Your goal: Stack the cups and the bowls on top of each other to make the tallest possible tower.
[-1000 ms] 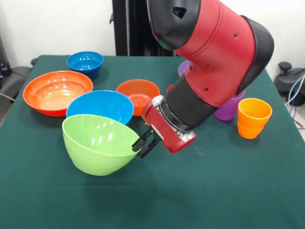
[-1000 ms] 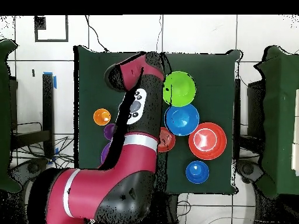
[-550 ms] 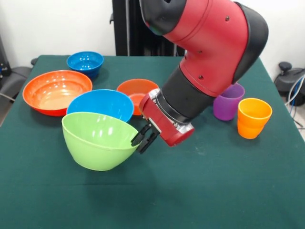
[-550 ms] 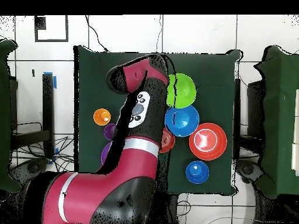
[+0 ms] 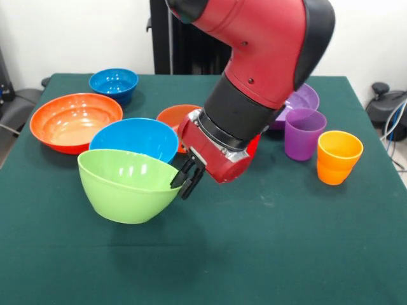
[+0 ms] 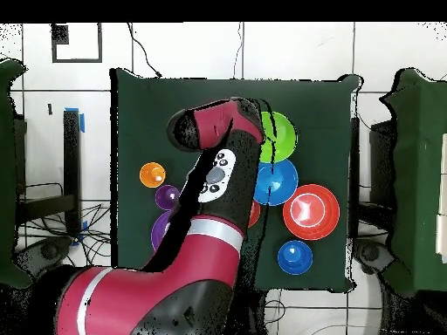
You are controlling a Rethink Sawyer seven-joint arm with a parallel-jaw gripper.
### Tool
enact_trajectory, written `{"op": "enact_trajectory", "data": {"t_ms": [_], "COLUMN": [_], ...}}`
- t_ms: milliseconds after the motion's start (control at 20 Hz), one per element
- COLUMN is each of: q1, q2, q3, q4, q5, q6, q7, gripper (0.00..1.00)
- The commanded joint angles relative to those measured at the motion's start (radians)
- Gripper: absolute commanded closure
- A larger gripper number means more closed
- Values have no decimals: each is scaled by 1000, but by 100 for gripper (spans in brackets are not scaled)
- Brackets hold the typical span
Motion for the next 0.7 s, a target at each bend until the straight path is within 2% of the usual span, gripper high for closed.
{"op": "enact_trajectory", "data": {"t_ms": [50, 700], "q1": [27, 39], "q2": [3, 12], "q3": [14, -28], "q4": [176, 232], "q5": [93, 227], "q6": [-102, -201], "q7": [301, 287], "gripper": [100, 100]}}
